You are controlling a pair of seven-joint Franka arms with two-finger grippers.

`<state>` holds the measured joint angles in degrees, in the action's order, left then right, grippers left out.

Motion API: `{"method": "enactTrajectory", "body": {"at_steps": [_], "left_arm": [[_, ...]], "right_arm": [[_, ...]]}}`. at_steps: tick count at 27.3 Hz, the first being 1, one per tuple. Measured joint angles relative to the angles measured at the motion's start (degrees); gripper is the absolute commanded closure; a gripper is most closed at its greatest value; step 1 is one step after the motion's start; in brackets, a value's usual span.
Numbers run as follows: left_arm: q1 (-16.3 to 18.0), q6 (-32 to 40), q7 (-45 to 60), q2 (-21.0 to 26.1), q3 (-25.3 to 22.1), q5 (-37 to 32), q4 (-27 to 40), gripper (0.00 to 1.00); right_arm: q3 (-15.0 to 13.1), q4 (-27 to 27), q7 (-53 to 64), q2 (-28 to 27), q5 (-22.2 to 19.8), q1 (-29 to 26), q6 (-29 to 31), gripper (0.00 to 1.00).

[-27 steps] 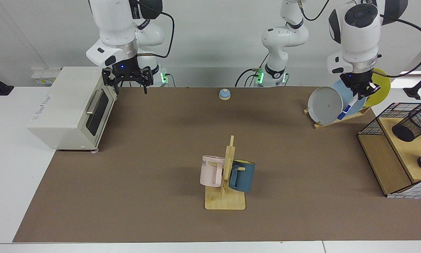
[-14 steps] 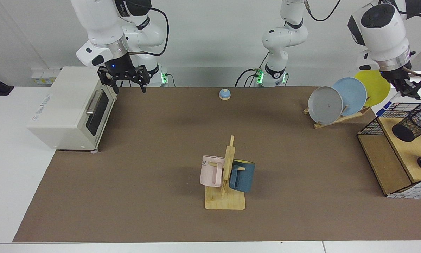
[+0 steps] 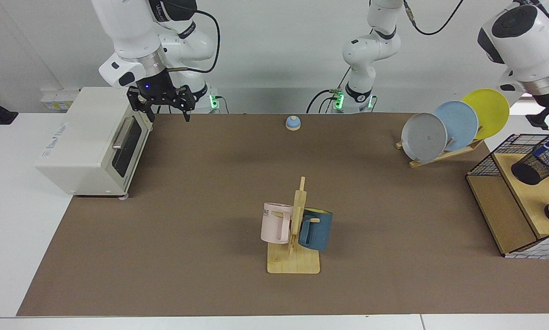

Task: Put markers into pen holder

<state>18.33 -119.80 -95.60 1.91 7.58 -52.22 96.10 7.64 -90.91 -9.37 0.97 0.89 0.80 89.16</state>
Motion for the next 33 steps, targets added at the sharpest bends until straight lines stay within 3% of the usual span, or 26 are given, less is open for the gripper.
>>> {"method": "enactTrajectory", "body": {"at_steps": [9, 15, 21, 33], "left_arm": [[4.59, -7.00, -9.76, 2.38, -0.04, -0.68, -0.14, 1.00], [5.28, -7.83, -15.49, 3.13, 0.00, -1.04, -0.16, 1.00], [5.49, -8.74, -16.88, 3.66, 0.02, -1.53, -0.01, 1.00], [9.06, -13.99, -17.32, 4.85, 0.02, -1.67, 2.21, 1.00]], "right_arm": [[-0.01, 0.00, -0.01, 0.00, 0.00, -1.10, 0.00, 0.00], [-0.03, 0.00, -0.01, 0.00, 0.00, -1.54, 0.00, 0.00], [-0.03, 0.00, -0.02, 0.00, 0.00, -1.76, 0.00, 0.00], [-0.02, 0.00, -0.02, 0.00, 0.01, -1.77, 0.00, 0.00]]}}
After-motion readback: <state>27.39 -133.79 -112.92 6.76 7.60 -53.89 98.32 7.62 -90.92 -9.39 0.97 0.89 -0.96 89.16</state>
